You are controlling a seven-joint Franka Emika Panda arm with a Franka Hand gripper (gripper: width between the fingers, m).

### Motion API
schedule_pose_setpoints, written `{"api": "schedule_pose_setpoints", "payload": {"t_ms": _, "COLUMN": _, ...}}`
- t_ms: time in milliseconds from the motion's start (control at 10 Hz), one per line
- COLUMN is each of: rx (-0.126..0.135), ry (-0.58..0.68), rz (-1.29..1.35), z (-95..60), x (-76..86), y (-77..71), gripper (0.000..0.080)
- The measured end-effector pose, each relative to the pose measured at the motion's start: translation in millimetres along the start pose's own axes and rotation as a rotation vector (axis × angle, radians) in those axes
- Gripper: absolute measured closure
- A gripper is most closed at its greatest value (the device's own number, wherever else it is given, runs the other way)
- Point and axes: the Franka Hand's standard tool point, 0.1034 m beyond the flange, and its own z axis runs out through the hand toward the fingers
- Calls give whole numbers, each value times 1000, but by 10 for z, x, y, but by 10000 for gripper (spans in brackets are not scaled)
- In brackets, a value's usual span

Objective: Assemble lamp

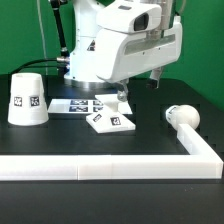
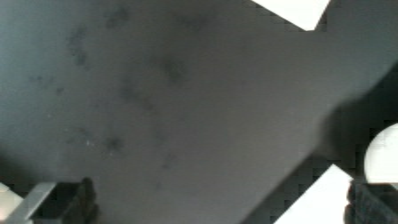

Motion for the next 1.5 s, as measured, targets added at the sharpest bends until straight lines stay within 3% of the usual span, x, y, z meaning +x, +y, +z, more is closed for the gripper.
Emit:
{"api": "schedule_pose_setpoints", "payload": {"t_ms": 200, "rx": -28, "ry": 21, "rz": 66, "z": -83, "x": -226, "y": -15, "gripper": 100}}
{"api": "schedule_pose_setpoints", "payload": {"t_ms": 400, "rx": -33, "ry": 22, "rz": 93, "z": -69, "x": -464, "y": -105, "gripper": 100}}
{"api": "schedule_pose_setpoints", "payload": {"t_ms": 700, "rx": -31, "ry": 15, "rz": 84, "z": -17, "x": -419, "y": -92, "gripper": 100}}
{"api": "schedule_pose_setpoints", "payload": {"t_ms": 800, "rx": -35, "ry": -3, "rz": 57, "z": 89, "x": -333, "y": -48, "gripper": 100}}
{"api": "schedule_pose_setpoints", "payload": {"t_ms": 900, "rx": -66, "ry": 48, "rz": 97, "z": 117, "x": -330, "y": 1, "gripper": 100}}
{"api": "schedule_pose_setpoints", "payload": {"t_ms": 1000, "rx": -79, "ry": 69, "rz": 131, "z": 129, "x": -465, "y": -49, "gripper": 100}}
{"api": "schedule_pose_setpoints", "payload": {"t_ms": 1200, "rx": -75, "ry": 82, "rz": 220, "z": 252, "x": -650, "y": -188, "gripper": 100}}
{"api": "schedule_pose_setpoints", "payload": {"t_ms": 1500, "rx": -75, "ry": 82, "rz": 213, "z": 277, "x": -676, "y": -214, "gripper": 100}}
